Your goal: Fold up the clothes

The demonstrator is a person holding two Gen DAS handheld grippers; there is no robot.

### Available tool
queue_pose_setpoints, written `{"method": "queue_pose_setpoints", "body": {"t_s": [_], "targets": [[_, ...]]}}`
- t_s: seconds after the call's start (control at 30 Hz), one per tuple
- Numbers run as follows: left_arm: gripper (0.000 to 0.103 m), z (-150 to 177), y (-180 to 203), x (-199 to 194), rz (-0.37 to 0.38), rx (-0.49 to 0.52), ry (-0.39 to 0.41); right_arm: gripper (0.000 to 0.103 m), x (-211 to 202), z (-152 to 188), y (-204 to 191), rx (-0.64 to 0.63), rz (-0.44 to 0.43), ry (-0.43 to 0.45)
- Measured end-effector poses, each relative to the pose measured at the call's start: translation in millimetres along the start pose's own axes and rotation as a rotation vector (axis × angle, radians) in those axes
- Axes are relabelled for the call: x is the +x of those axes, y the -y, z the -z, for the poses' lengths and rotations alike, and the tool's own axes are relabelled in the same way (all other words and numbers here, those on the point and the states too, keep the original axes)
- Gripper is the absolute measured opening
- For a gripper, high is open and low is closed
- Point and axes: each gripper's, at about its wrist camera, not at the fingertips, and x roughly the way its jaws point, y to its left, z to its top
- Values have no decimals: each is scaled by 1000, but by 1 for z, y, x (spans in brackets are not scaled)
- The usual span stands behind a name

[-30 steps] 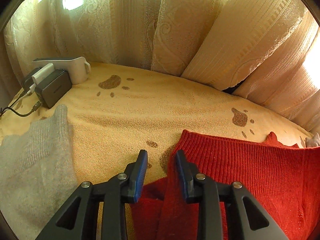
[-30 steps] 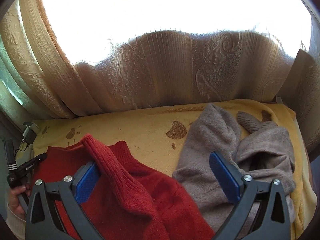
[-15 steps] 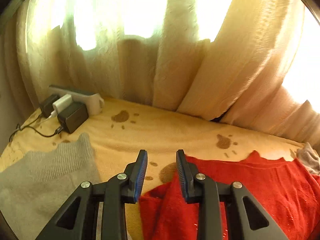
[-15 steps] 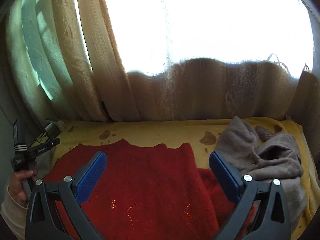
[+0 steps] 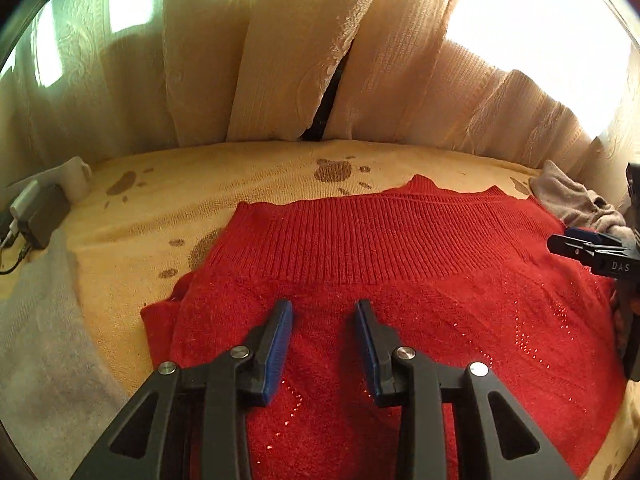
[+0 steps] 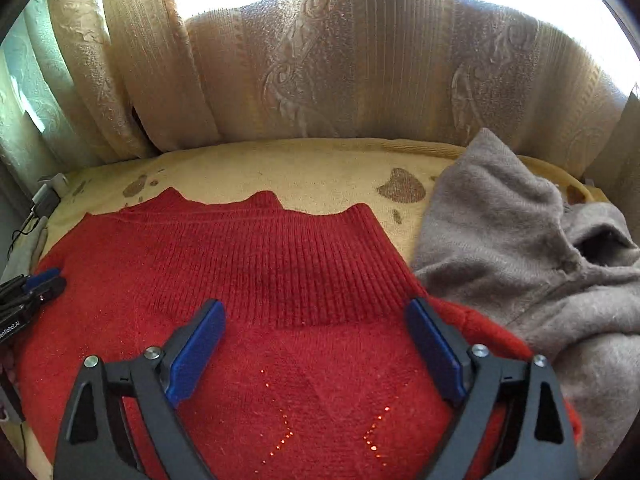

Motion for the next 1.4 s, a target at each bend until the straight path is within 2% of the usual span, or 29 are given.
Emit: {"method": "queue_pose_setpoints", "body": {"t_s": [0.13,0.33,0.43,0.53,0.6,0.7,0.8,0.9,1.0,1.1,1.2,1.3,1.37,1.4], "targets": [[35,2,-6,2,14,-19,12,96,7,2,-19,-92,91,-24],[39,2,6,11,-81,54,8,97,2,4,-17,-91,81,-10],[40,2,8,12,-95,62,8,98,-9,6,-16,-89,32,54],[41,1,4,12,-76,52,3,98,-30,10,-8,-50,-19,135],[41,1,1,7,-73,30,-21,98,-45,12,-10,-24,-3,176],[41,4,10,-15,-187,55,-16,100,-74,19,-24,-35,13,240],[41,12,27,-46,-269,115,82,103,-105,32,-44,-90,5,287],[42,23,37,-69,-278,135,135,103,-114,46,-63,-102,-26,259],[42,37,39,-76,-267,120,140,103,-110,70,-78,-115,-45,224],[42,49,38,-67,-268,89,110,103,-99,90,-90,-154,-5,192],[42,59,36,-50,-277,68,82,102,-66,94,-88,-140,3,39],[44,62,38,-44,-295,70,93,103,-63,90,-84,-129,-16,35],[60,62,40,-40,-335,75,83,103,-63,89,-86,-140,-4,34],[75,62,40,-38,-360,71,75,103,-62,89,-86,-143,0,32]]}}
